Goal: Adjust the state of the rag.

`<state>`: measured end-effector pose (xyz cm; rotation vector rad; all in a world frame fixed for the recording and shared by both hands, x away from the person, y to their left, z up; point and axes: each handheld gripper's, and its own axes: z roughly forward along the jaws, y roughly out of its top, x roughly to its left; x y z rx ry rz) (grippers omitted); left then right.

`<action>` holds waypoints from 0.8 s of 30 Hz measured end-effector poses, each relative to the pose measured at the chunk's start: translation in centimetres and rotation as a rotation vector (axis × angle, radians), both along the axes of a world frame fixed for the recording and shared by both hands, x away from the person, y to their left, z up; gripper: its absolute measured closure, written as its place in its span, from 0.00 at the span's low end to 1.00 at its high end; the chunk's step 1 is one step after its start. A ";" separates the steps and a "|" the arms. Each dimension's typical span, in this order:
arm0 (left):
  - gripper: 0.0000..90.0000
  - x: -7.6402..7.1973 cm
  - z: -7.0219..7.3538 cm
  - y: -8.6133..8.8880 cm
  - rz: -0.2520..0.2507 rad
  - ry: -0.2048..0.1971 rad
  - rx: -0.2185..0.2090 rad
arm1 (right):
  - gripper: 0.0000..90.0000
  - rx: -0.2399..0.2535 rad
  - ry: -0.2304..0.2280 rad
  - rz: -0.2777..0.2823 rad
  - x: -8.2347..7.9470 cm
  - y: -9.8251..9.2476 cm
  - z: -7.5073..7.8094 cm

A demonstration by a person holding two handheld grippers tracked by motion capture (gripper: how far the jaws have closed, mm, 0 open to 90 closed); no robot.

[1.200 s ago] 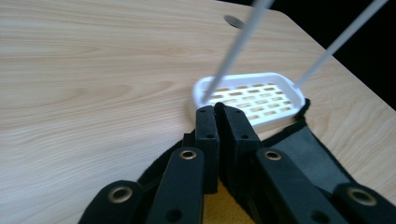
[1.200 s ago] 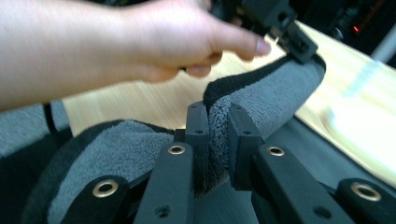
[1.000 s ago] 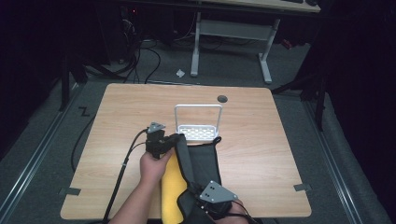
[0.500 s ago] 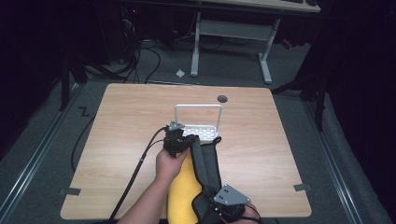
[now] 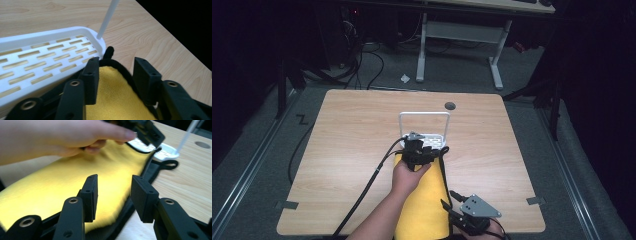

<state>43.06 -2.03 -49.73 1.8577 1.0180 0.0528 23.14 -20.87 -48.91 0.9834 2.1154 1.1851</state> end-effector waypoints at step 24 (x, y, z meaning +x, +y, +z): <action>0.62 -6.8 -1.7 10.1 0.015 -0.029 0.085 | 0.70 -0.029 0.088 -0.013 2.4 -0.3 -1.8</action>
